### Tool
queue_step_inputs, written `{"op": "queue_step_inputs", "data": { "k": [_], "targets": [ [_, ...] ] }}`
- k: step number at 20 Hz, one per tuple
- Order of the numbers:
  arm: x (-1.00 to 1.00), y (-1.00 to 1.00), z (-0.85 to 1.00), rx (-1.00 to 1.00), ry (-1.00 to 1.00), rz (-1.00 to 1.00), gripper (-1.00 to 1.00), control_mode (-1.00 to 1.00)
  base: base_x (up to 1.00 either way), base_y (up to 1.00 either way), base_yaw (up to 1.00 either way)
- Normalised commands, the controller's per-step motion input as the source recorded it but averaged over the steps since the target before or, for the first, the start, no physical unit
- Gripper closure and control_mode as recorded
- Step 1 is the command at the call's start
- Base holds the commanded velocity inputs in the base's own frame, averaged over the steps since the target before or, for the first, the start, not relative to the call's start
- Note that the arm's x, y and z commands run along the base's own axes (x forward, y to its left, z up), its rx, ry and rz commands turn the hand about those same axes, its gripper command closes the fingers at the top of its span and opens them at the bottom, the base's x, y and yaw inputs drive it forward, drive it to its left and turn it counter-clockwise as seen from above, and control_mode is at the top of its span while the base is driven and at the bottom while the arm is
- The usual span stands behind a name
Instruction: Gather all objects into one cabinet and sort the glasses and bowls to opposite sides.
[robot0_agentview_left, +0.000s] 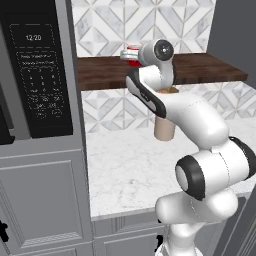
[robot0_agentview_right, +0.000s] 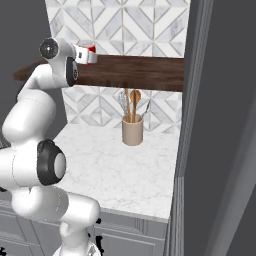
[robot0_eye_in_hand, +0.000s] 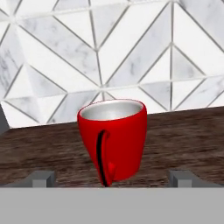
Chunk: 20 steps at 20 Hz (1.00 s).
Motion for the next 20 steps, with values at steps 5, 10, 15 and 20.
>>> {"op": "queue_step_inputs", "data": {
  "k": [5,10,15,20],
  "targets": [
    [0.29,0.02,0.0,0.0,0.0,0.0,-1.0,-1.0,0.0,0.0,0.0],
    [0.29,0.0,0.0,0.0,0.0,0.0,-1.0,-1.0,0.0,0.0,0.0],
    [0.12,0.0,0.0,0.0,0.0,0.0,-1.0,-1.0,0.0,0.0,0.0],
    [0.0,0.0,0.0,0.0,0.0,0.0,1.0,-1.0,0.0,0.0,0.0]
  ]
}}
